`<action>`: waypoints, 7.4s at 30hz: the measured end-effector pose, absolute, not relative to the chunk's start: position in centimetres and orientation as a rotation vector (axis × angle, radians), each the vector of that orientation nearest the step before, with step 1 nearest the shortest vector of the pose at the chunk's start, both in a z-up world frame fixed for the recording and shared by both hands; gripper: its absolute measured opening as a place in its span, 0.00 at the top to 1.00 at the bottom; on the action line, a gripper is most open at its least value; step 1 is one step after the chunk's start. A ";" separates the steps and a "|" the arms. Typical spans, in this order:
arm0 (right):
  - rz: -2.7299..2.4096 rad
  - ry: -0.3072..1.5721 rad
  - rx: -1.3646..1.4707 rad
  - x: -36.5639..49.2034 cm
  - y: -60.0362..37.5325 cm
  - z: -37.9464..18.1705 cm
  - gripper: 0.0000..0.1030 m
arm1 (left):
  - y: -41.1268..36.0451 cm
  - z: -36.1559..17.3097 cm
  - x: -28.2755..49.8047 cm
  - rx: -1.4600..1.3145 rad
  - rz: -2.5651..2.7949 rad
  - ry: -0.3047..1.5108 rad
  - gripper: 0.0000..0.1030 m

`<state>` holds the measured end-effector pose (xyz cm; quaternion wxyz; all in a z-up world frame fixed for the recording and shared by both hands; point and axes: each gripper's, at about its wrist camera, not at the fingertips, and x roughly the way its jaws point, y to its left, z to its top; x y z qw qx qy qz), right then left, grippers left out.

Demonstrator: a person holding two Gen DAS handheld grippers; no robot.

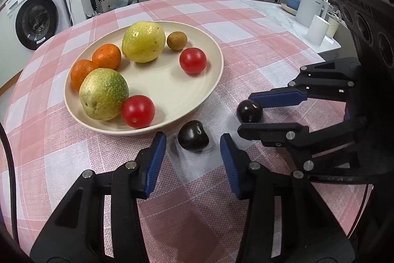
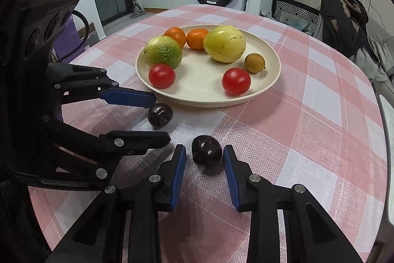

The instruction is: Organize fruits

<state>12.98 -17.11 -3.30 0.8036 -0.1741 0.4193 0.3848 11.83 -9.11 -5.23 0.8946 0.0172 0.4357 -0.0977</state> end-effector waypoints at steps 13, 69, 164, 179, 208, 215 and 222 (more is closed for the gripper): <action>0.824 0.883 -0.387 12.9 -16.7 -3.3 0.76 | -8.9 -5.2 11.8 0.029 -0.206 0.903 0.58; 0.713 0.693 -0.148 14.8 -15.8 1.1 0.76 | -2.3 0.1 10.8 -0.056 -0.127 0.712 0.80; 0.762 0.472 -0.034 11.6 -19.4 2.1 0.00 | -2.0 1.0 4.6 -0.032 0.007 0.424 0.00; 0.761 0.478 -0.041 11.6 -19.3 2.1 0.00 | -1.9 1.0 4.5 -0.036 0.006 0.425 0.00; 0.761 0.485 -0.043 11.6 -19.4 2.2 0.00 | -1.6 0.5 4.7 -0.054 0.010 0.436 0.00; 0.761 0.485 -0.043 11.6 -19.4 2.2 0.00 | -1.6 0.5 4.7 -0.054 0.010 0.436 0.00; 0.761 0.485 -0.043 11.6 -19.4 2.2 0.00 | -1.6 0.6 4.7 -0.053 0.010 0.436 0.00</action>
